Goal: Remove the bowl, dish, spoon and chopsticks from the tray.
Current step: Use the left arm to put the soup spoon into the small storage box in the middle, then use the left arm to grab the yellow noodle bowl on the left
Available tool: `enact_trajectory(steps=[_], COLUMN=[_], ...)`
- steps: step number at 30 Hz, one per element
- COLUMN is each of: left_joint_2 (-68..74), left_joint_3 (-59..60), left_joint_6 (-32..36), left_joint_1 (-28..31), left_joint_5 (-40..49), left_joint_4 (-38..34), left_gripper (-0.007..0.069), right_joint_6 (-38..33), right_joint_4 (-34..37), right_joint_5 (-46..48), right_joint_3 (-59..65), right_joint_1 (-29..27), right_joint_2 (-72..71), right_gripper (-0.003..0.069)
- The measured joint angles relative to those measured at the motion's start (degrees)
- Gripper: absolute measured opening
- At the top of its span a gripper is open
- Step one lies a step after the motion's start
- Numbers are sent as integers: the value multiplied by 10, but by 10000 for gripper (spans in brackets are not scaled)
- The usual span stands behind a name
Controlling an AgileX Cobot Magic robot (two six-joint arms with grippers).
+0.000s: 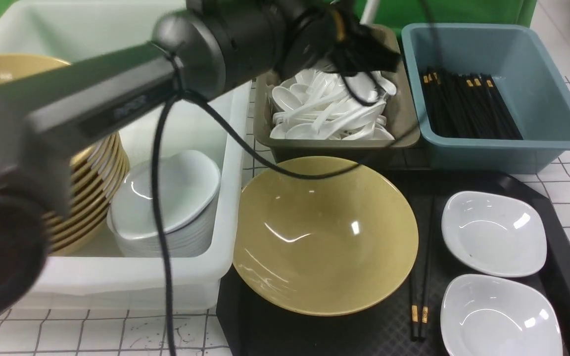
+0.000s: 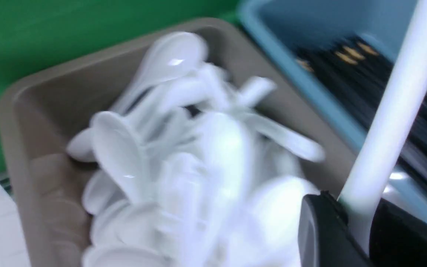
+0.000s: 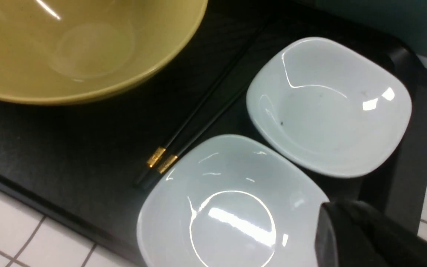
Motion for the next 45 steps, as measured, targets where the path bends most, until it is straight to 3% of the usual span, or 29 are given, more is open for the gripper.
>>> enact_trajectory(steps=[7,9,12,14,16,19,24,28,31,34,37,40,41,43,45], left_joint_2=[26,14,-37,-59,-68,-56,-18,0,-1,-3,-14,-36,-38,-44,-40], left_joint_3=[4,4,4,4,8,39,74,74,65,42,13,-14,-15,-20,-20], left_joint_6=[-21,-25,1,38,97,139,153,181,230,266,279,281,280,265,253], left_joint_1=[37,36,6,-26,-71,-125,-159,-171,-173,-175,-169,-150,-148,-124,-110], left_joint_5=[11,44,165,247,342,386,379,355,328,327,345,384,390,422,439], left_joint_4=[1,-10,-54,-71,-87,-102,-126,-189,-297,-350,-319,-221,-214,-141,-117], left_gripper=[376,398,348,260,119,15,-8,-11,-11,-1,55,194,205,352,433], right_joint_6=[0,0,0,0,0,0,0,0,0,0,0,0,0,0,0], right_joint_4=[0,1,1,1,2,2,2,3,4,4,4,4,4,4,4], right_joint_5=[0,0,1,1,0,0,0,0,0,0,0,0,0,0,0], right_joint_3=[0,0,0,0,0,0,0,0,0,0,0,0,0,0,0], right_joint_1=[0,0,0,0,0,0,0,0,0,0,0,0,0,0,0], right_joint_2=[0,0,0,0,0,0,0,0,0,0,0,0,0,0,0], right_gripper=[48,48,48,48,48,48,48,50,53,55,56,57,57,59,61])
